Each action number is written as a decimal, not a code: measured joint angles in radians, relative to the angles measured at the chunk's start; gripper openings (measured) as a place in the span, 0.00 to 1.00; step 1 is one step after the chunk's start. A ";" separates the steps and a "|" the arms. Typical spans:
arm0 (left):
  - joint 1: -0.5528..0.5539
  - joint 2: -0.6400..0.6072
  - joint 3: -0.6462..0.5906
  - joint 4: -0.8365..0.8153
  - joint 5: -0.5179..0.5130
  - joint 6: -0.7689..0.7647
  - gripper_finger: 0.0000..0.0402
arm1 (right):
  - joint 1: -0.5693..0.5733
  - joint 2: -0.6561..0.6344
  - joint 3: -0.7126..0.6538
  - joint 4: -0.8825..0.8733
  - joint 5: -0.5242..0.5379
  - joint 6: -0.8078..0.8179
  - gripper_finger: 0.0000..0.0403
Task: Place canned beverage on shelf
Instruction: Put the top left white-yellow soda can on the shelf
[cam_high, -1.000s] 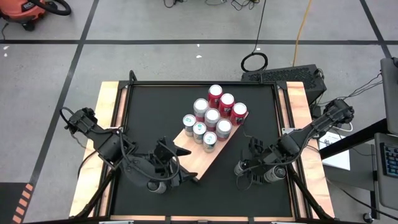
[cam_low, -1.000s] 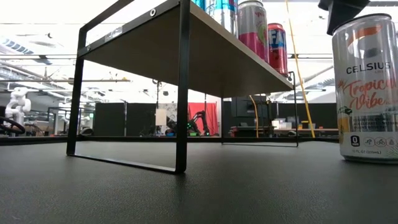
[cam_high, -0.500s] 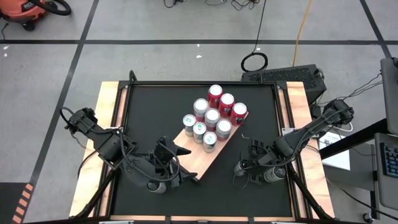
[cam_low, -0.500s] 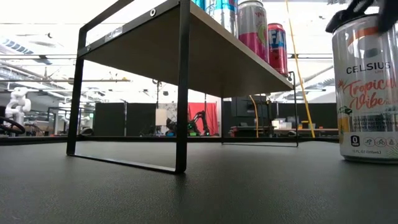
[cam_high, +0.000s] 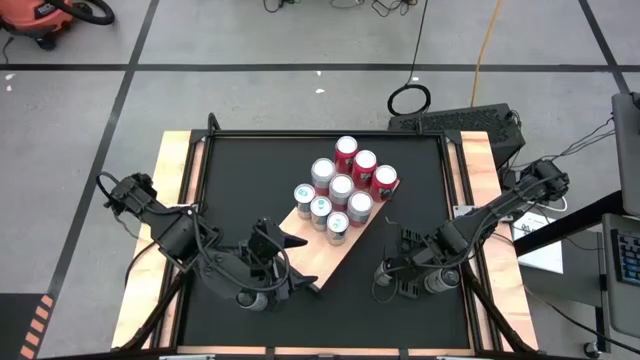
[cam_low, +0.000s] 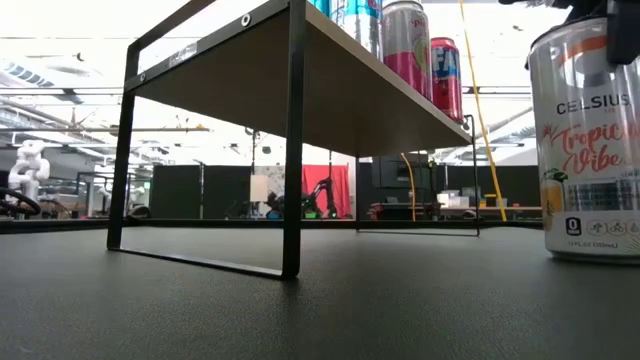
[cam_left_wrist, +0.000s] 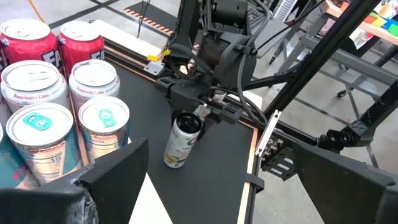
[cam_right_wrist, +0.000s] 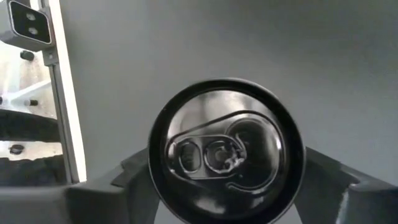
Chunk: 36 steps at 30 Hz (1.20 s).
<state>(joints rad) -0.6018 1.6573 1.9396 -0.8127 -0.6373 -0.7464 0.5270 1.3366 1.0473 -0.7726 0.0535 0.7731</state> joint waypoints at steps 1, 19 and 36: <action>0.000 0.000 0.000 0.000 0.000 0.000 0.99 | 0.000 0.000 0.000 0.000 0.001 0.000 0.65; -0.001 0.000 0.000 -0.005 0.000 -0.007 0.99 | 0.003 -0.001 0.006 0.006 -0.007 0.031 0.59; -0.001 0.003 0.001 -0.013 0.004 -0.008 0.99 | 0.006 -0.001 0.008 0.123 -0.007 0.038 0.58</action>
<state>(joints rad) -0.6025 1.6604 1.9408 -0.8257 -0.6336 -0.7540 0.5331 1.3361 1.0554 -0.6491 0.0467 0.8107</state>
